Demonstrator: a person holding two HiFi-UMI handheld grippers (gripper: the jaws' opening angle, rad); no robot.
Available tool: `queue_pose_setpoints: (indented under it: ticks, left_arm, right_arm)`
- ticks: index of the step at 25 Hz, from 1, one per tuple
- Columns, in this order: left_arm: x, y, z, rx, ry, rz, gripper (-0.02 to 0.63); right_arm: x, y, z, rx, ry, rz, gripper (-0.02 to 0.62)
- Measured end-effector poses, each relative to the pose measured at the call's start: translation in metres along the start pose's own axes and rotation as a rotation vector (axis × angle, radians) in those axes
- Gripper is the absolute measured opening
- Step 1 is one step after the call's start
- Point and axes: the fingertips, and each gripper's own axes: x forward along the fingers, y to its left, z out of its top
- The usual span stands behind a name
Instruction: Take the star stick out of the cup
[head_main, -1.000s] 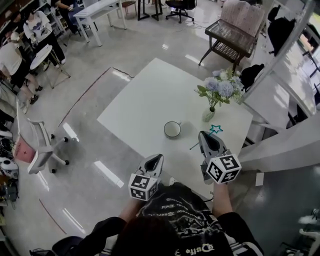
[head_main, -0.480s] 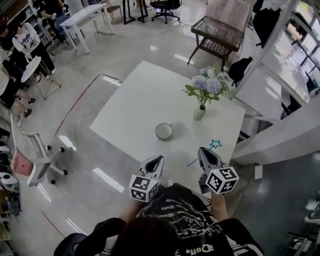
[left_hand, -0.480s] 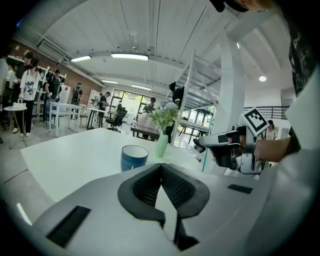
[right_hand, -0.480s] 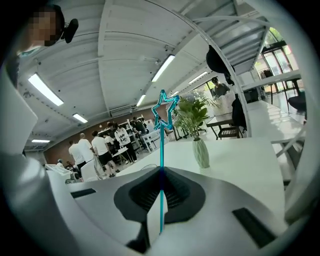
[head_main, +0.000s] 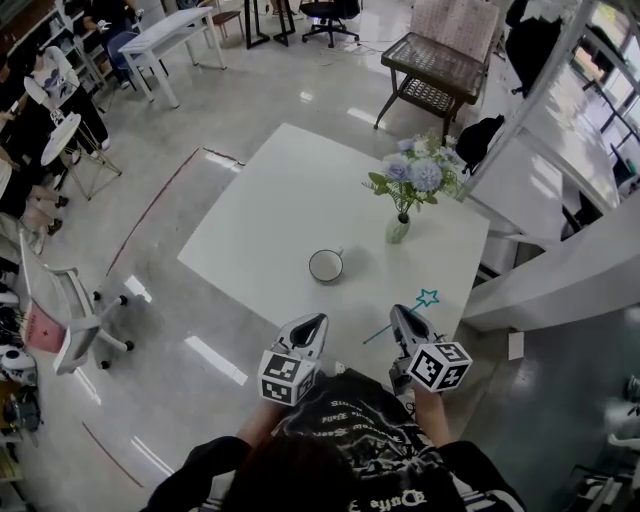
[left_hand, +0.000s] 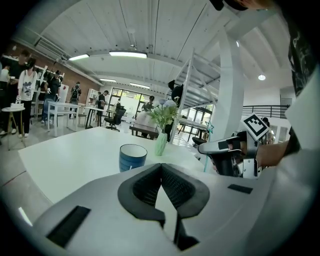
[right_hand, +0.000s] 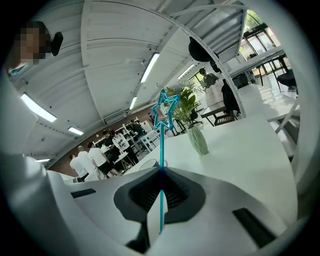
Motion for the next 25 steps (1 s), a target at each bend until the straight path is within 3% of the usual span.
queue_pose_setpoints:
  ticks: [25]
  left_arm:
    - [-0.005,-0.011,-0.004,0.008,0.014,-0.026,0.02]
  right_arm:
    - [-0.011,0.004,-0.013,0.024,0.0,-0.002,0.006]
